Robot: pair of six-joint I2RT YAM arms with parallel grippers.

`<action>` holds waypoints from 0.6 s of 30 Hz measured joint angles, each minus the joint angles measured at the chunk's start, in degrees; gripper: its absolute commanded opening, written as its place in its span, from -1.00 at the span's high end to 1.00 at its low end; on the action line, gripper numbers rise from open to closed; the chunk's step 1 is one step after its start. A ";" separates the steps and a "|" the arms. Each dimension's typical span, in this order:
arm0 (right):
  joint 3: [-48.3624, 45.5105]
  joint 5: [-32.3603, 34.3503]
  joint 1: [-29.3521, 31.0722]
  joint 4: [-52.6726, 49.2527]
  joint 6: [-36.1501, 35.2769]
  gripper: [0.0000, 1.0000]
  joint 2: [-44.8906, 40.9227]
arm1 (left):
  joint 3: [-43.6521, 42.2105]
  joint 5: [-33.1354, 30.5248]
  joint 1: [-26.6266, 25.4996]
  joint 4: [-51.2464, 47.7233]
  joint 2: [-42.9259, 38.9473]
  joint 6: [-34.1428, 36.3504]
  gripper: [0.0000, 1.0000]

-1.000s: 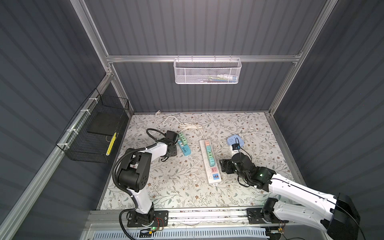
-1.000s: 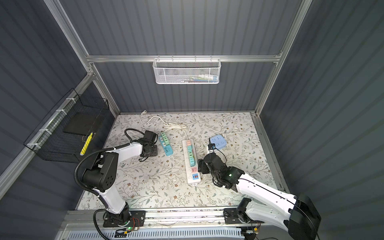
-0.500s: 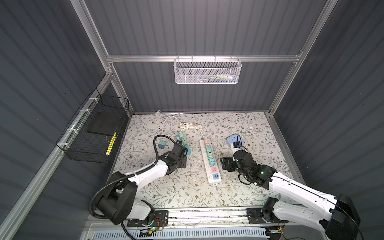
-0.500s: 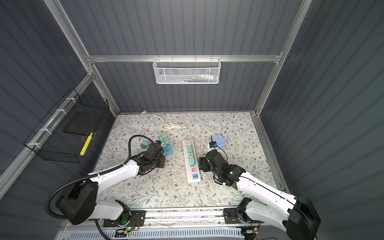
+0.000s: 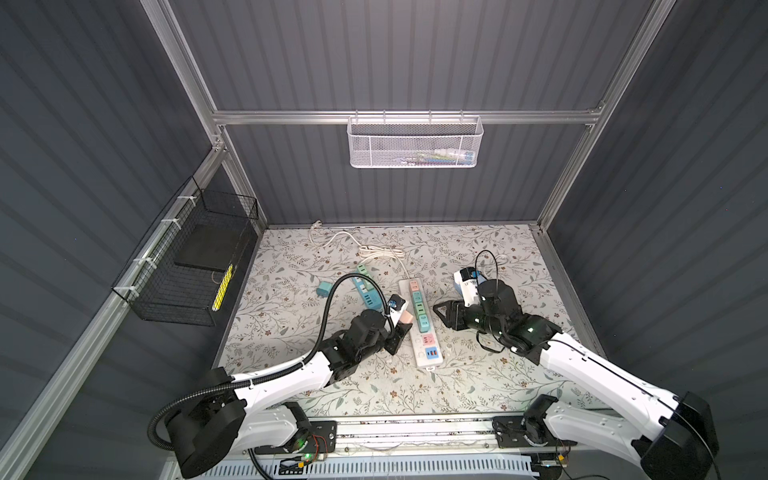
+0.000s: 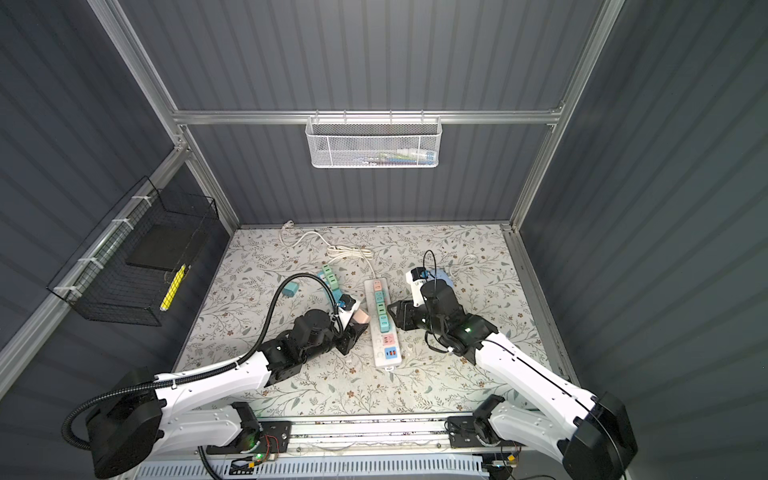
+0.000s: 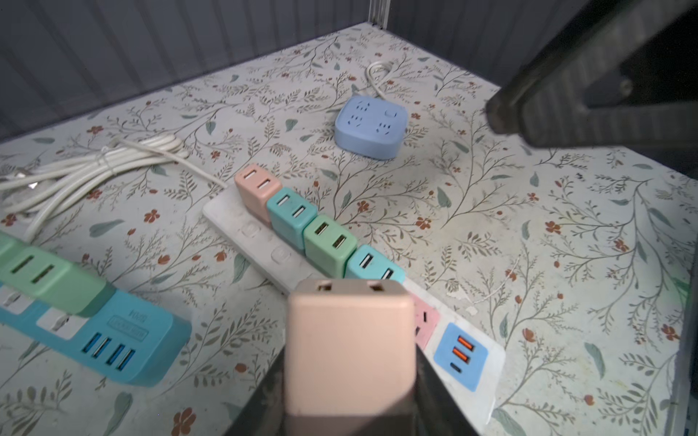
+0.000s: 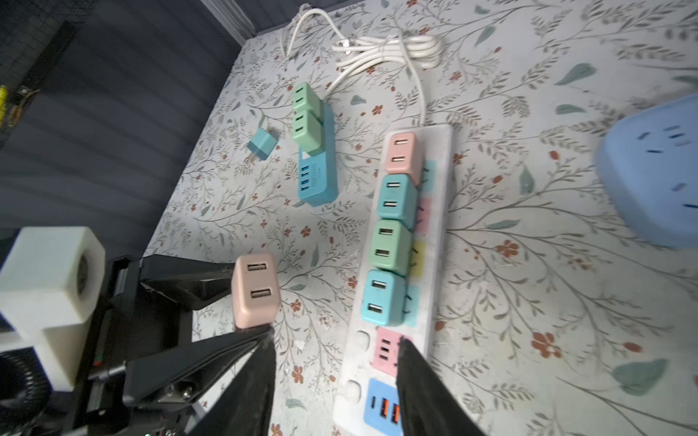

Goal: Insert the plug
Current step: 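Lift pink adapter with left gripper toward the strip while right gripper approaches, then close right gripper on the pink adapter while left gripper opens and draws back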

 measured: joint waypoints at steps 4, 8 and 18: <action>0.17 -6.27 0.00 2.12 0.55 -0.21 2.91 | 0.39 1.51 -0.61 2.51 1.81 1.79 0.41; 0.15 -10.99 0.00 5.20 1.79 -0.19 5.29 | 1.29 2.45 -0.96 2.95 3.26 2.75 0.41; -0.04 -15.80 0.00 11.91 5.14 0.00 9.07 | 2.64 4.26 -1.01 4.20 3.30 3.30 0.41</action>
